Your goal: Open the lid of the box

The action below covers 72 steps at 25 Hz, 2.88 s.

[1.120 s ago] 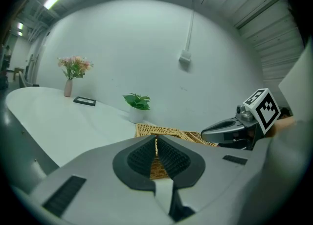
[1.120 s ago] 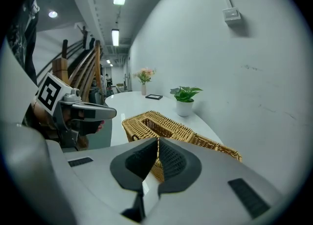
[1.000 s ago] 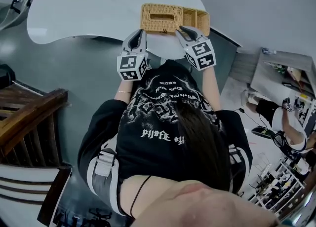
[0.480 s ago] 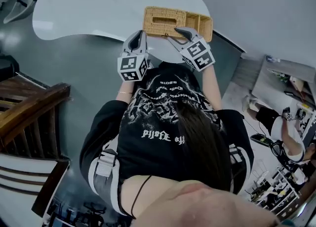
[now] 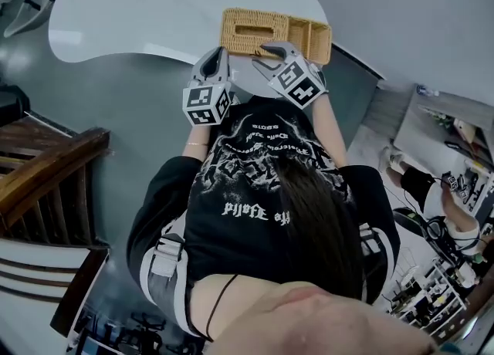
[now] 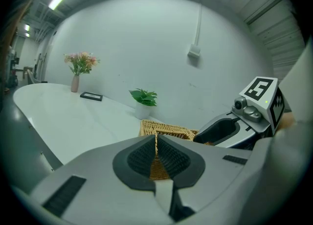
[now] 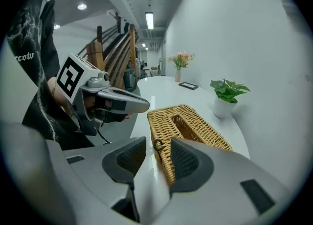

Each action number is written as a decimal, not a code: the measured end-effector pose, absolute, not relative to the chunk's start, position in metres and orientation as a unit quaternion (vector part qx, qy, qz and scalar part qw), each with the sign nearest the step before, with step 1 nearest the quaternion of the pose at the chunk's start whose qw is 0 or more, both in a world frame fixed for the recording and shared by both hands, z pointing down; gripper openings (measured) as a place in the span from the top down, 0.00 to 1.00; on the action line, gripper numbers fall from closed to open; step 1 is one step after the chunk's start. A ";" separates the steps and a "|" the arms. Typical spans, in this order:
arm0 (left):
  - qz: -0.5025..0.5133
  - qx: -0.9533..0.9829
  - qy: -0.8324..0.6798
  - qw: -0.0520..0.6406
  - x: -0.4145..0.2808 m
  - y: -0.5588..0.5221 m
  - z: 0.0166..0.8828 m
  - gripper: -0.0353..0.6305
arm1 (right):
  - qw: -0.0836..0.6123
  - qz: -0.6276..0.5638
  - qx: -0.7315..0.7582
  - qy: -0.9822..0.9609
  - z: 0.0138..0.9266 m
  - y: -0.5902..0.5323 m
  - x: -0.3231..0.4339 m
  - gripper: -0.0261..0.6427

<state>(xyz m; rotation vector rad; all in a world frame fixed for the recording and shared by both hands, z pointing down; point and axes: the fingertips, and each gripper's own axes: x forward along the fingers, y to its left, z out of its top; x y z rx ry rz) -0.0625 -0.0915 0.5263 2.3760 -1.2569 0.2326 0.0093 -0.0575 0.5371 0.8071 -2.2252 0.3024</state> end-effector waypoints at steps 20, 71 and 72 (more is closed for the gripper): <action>0.090 0.846 -0.477 0.221 -0.074 -0.086 0.529 0.90 | 0.404 0.085 0.314 -0.855 0.536 -0.061 0.012 0.91; 0.094 0.840 -0.496 0.199 -0.075 -0.097 0.520 0.90 | 0.435 -0.006 0.260 -0.862 0.463 -0.089 0.032 0.91; 0.094 0.840 -0.495 0.199 -0.074 -0.098 0.520 0.90 | 0.435 -0.010 0.259 -0.862 0.462 -0.091 0.032 0.91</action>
